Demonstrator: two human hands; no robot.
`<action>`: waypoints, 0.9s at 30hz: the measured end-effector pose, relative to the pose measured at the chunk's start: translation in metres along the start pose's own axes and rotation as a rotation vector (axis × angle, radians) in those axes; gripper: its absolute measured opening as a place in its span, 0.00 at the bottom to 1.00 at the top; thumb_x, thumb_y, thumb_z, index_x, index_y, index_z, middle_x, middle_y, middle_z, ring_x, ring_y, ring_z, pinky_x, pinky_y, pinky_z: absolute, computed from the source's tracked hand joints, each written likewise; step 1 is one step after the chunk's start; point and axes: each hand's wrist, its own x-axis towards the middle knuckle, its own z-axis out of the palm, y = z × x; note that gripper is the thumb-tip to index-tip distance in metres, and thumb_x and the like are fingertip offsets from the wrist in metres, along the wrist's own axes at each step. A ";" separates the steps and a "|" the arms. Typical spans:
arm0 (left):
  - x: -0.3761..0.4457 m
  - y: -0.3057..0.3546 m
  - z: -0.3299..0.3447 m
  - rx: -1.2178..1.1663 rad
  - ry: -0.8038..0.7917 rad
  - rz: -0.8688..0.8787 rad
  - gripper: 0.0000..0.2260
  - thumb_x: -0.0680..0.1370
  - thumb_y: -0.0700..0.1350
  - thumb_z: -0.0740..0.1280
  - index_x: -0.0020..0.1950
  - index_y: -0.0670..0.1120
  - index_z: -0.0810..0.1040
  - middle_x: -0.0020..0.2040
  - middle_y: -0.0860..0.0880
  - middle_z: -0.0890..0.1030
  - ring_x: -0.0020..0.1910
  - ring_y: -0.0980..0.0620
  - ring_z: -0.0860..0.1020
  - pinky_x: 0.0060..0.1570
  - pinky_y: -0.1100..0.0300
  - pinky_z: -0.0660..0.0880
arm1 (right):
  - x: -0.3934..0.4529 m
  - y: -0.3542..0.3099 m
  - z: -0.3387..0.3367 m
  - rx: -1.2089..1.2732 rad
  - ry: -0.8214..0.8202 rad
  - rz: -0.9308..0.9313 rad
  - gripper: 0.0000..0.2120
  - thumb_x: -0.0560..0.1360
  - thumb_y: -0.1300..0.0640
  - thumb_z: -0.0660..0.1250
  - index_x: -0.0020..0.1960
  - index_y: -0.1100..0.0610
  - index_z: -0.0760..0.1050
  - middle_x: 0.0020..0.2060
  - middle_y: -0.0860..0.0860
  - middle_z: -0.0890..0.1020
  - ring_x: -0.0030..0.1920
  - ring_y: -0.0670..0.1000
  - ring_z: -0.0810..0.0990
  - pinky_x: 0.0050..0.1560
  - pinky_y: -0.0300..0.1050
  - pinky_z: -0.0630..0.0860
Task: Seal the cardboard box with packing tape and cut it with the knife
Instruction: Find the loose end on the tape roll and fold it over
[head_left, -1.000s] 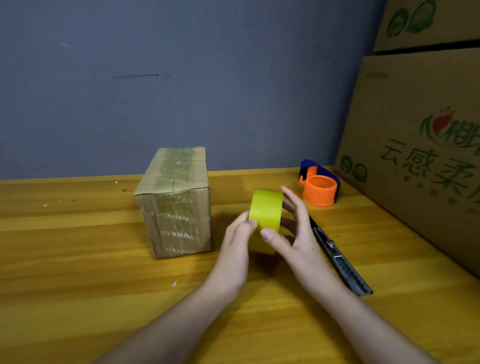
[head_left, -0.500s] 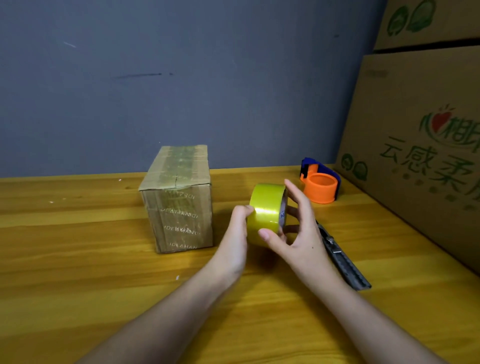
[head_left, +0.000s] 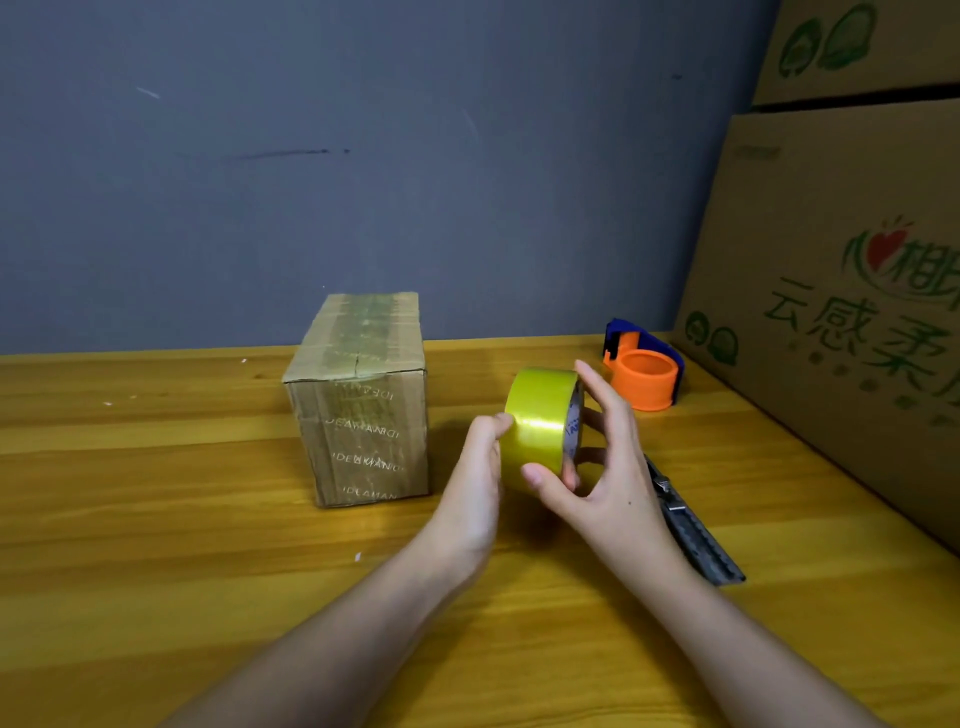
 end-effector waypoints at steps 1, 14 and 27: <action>0.000 0.000 0.000 -0.002 0.005 -0.009 0.21 0.74 0.53 0.51 0.45 0.42 0.77 0.34 0.44 0.80 0.43 0.45 0.75 0.57 0.47 0.67 | 0.000 0.000 0.000 -0.006 0.000 -0.006 0.42 0.64 0.39 0.71 0.72 0.36 0.53 0.64 0.26 0.59 0.68 0.41 0.66 0.63 0.53 0.73; 0.001 0.002 0.000 -0.044 -0.063 -0.010 0.19 0.71 0.48 0.51 0.51 0.42 0.76 0.35 0.41 0.80 0.39 0.45 0.77 0.50 0.51 0.71 | 0.001 0.002 0.000 0.033 0.013 0.004 0.41 0.64 0.39 0.70 0.72 0.36 0.54 0.64 0.26 0.59 0.68 0.40 0.65 0.64 0.54 0.73; 0.000 0.003 0.000 -0.018 -0.060 -0.022 0.21 0.73 0.50 0.50 0.55 0.42 0.76 0.38 0.41 0.80 0.43 0.45 0.76 0.56 0.48 0.70 | 0.000 0.003 0.002 0.111 0.004 0.070 0.40 0.63 0.38 0.70 0.71 0.34 0.56 0.65 0.29 0.62 0.68 0.42 0.66 0.62 0.57 0.75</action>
